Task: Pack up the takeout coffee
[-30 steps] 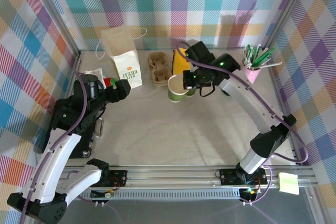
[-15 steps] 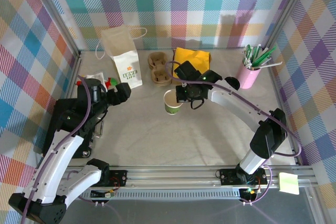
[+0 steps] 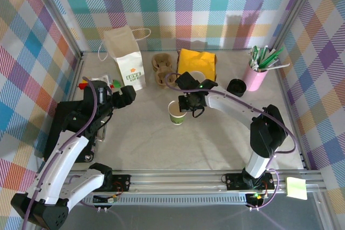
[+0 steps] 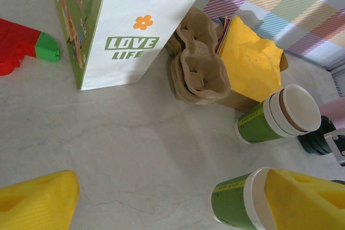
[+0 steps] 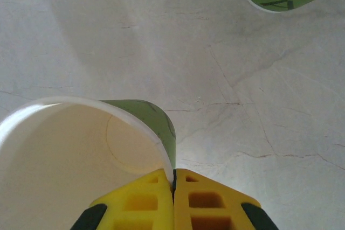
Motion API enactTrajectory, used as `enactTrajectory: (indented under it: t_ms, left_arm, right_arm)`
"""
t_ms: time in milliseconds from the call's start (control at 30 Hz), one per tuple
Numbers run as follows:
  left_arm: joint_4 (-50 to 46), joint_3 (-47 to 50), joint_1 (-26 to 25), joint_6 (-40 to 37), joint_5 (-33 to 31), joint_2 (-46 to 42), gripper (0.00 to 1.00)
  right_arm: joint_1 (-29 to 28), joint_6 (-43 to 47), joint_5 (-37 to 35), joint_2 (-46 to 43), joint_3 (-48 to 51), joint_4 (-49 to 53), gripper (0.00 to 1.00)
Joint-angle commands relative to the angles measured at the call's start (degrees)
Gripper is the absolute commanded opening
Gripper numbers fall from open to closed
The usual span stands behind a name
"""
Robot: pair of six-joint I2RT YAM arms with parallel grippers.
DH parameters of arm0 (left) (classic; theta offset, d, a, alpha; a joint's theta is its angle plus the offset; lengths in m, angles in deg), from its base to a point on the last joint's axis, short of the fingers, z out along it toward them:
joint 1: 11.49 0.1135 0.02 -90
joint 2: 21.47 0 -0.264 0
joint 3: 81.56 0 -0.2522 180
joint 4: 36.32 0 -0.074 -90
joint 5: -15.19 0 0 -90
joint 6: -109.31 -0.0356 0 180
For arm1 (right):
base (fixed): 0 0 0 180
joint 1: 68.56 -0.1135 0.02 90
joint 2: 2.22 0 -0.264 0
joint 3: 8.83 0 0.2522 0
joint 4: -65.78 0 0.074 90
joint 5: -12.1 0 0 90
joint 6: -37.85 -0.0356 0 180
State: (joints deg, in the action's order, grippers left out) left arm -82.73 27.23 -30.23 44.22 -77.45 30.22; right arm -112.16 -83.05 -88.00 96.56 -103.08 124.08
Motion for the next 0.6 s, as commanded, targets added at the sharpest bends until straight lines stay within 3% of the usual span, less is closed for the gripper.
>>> enactTrajectory:
  t_ms: [0,267,567]
  left_arm:
    - [1.88,0.81,-0.6,0.85,-0.08,0.04,0.89]
    - [1.71,0.72,-0.59,0.85,0.04,0.72,0.89]
    - [1.14,-0.12,-0.59,0.63,0.06,0.9,0.89]
  right_arm:
    - [-0.35,-0.77,-1.39,0.46,0.8,-1.51,0.07]
    - [-0.35,-1.7,-1.41,1.36,2.03,-1.46,0.14]
    - [-0.35,-0.39,-2.68,-1.92,-1.75,3.98,0.37]
